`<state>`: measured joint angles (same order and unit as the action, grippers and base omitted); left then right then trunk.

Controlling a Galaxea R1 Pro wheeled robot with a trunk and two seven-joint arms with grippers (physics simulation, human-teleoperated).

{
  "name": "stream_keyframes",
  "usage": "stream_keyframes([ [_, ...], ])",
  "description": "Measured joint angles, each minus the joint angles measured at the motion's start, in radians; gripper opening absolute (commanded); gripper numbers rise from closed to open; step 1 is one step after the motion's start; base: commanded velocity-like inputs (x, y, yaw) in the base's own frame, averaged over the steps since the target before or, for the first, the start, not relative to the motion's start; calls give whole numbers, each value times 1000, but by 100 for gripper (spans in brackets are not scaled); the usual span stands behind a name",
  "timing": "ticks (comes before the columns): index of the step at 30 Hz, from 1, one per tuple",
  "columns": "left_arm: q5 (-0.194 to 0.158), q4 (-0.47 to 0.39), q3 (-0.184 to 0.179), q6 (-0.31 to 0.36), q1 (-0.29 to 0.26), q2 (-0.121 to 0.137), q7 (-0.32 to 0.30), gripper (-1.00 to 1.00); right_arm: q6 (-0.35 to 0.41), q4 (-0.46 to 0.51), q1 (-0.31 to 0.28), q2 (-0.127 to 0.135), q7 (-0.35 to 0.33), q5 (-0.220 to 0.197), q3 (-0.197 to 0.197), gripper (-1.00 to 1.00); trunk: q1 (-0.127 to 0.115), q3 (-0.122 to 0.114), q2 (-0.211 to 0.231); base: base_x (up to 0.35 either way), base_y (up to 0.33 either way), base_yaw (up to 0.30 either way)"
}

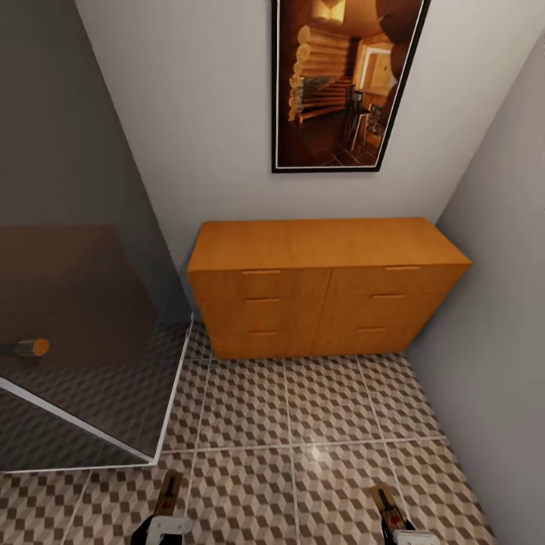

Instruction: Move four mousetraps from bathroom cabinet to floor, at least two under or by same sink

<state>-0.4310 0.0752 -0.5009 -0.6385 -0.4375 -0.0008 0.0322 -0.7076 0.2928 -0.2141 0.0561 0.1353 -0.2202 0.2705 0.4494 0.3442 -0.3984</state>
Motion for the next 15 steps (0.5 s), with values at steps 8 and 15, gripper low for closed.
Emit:
stream_keyframes([
  [8, 0, 0, 0, 0, 0, -4, 0, -100, 0, -1, 0, -2, 0, 0, 0, -100, 0, -13, 0, 0, 0, 0],
  [15, 0, 0, 0, 1, 0, -5, 0, -100, -1, -1, 0, -3, 0, 0, 0, -100, 0, -24, 0, 0, 0, 0],
])
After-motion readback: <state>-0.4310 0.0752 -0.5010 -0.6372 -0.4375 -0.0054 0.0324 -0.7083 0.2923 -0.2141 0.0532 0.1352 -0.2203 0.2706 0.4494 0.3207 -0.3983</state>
